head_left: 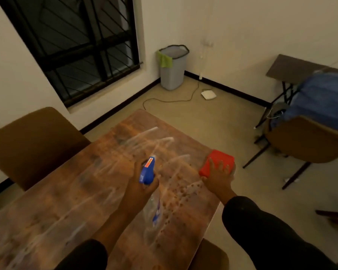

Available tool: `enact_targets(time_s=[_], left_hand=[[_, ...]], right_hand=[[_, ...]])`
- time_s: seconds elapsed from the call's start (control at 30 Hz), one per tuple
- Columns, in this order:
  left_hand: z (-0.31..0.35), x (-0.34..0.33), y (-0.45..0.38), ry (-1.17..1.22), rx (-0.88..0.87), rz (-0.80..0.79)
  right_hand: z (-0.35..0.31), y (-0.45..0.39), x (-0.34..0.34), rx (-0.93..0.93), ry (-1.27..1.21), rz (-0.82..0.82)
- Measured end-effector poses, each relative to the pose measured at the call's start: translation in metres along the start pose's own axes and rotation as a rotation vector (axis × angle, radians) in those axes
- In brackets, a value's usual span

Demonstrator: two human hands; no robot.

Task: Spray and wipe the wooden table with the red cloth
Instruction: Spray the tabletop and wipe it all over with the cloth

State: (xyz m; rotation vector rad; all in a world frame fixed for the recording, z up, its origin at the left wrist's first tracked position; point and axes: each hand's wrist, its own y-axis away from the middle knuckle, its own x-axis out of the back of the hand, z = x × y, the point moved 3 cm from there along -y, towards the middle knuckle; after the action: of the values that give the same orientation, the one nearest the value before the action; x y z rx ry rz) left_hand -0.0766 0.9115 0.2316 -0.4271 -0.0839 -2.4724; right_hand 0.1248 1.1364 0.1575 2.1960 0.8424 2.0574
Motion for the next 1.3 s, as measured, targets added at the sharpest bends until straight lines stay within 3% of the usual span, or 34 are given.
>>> enact_targets(time_s=[0.13,0.23,0.33,0.43,0.57,0.7,0.9,1.07,1.3], left_hand=[[-0.029,-0.031,-0.012,-0.039,0.030,-0.098],[-0.044,-0.031,-0.014,-0.073,0.076,-0.129],[-0.048,-0.016,-0.012,-0.117,0.120,-0.094],[-0.043,0.011,-0.012,-0.153,0.141,-0.027],[-0.042,0.062,0.002,-0.167,0.177,0.085],[-0.045,0.130,0.040,-0.157,0.191,0.277],[-0.061,0.234,0.119,-0.198,0.235,0.461],[-0.088,0.325,0.204,-0.260,0.317,0.549],[-0.134,0.425,0.317,-0.274,0.385,0.647]], right_hand=[[0.029,-0.036,-0.036,-0.015,-0.086,-0.193],[0.011,-0.048,-0.041,0.015,-0.084,-0.092],[-0.040,-0.045,-0.028,0.196,-0.242,-0.079],[-0.100,-0.033,-0.012,0.227,-0.552,-0.090],[-0.169,-0.021,-0.013,0.090,-1.084,-0.384],[-0.242,0.008,-0.017,0.297,-0.986,-0.578],[-0.341,0.078,-0.045,0.529,-0.795,-0.474],[-0.424,0.151,-0.093,0.438,-0.960,-0.449],[-0.524,0.262,-0.184,0.413,-0.982,-0.671]])
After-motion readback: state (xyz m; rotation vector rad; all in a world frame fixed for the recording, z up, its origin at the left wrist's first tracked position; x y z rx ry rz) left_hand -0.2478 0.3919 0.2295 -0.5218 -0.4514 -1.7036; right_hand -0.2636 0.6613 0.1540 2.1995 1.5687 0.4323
